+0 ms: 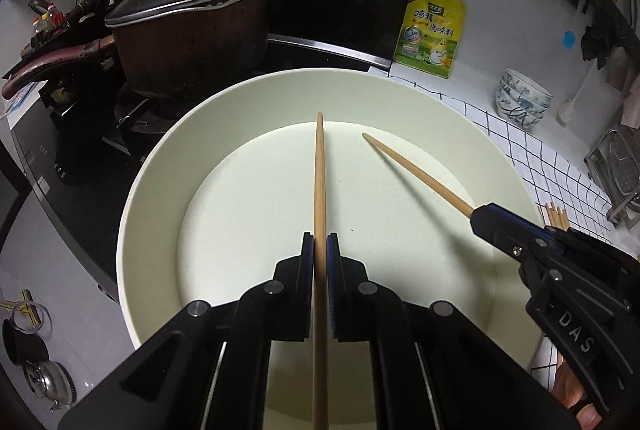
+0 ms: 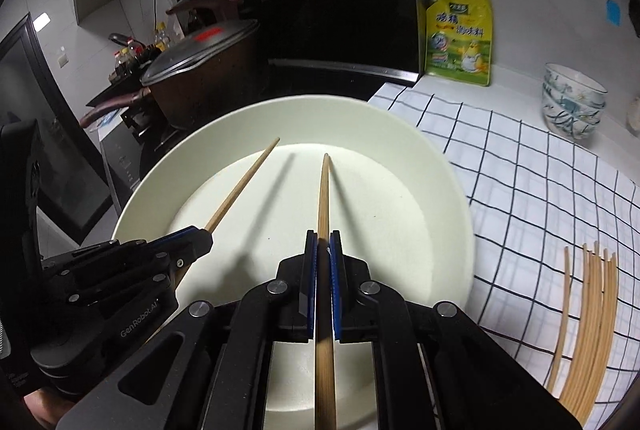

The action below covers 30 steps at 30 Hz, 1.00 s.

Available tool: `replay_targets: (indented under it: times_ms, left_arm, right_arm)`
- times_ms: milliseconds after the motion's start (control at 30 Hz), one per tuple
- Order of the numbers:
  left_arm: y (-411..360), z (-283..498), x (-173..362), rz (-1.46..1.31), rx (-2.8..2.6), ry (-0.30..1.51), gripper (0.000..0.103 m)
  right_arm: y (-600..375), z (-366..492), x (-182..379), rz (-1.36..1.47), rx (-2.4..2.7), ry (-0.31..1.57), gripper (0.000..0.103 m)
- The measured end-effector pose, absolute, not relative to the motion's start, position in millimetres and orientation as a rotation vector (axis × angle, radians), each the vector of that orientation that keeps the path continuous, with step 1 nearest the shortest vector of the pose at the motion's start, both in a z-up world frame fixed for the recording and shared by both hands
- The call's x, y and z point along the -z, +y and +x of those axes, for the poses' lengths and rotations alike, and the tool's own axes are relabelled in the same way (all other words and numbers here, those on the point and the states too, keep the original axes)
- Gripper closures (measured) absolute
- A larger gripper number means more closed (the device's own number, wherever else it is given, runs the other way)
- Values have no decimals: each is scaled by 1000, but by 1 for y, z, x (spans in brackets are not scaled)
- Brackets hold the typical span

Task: Organize utensils
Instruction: 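Carry both chopsticks into the cream basin and open both tools, then move both open tools back over the remaining chopsticks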

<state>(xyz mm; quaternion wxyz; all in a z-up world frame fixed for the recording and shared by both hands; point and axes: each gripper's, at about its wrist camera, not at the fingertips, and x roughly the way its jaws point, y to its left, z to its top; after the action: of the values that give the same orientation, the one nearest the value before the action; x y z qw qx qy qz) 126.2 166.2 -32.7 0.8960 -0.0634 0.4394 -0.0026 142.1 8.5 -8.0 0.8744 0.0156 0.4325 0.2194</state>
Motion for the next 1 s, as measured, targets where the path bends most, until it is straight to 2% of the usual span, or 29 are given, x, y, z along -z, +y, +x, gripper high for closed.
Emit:
replay_targets:
  times_ms: [200, 267, 300, 400, 467, 533, 567, 767, 1000]
  left_arm:
    - [168, 131, 38, -124, -23, 921, 95]
    - [171, 131, 39, -138, -29, 926, 95]
    - [173, 131, 39, -145, -32, 927, 95]
    - [176, 129, 38, -158, -42, 925, 83]
    - [178, 125, 35, -165, -51, 917, 70]
    - [179, 120, 31, -169, -59, 897, 49]
    - [179, 117, 28, -168, -64, 881, 46]
    - [177, 102, 19, -157, -79, 848, 43]
    - [172, 85, 12, -157, -85, 825, 34]
  right_arm:
    - [12, 148, 14, 23, -451, 922, 97]
    - [9, 146, 11, 25, -442, 905, 84]
    - [8, 145, 9, 25, -439, 893, 73]
    - [5, 141, 4, 24, -431, 876, 72]
    - [3, 138, 3, 26, -432, 872, 72]
    - [2, 134, 2, 26, -430, 867, 72]
    - [1, 133, 1, 27, -429, 866, 72]
    - [-5, 122, -2, 35, -419, 861, 72]
    - [-16, 102, -11, 37, -397, 839, 69]
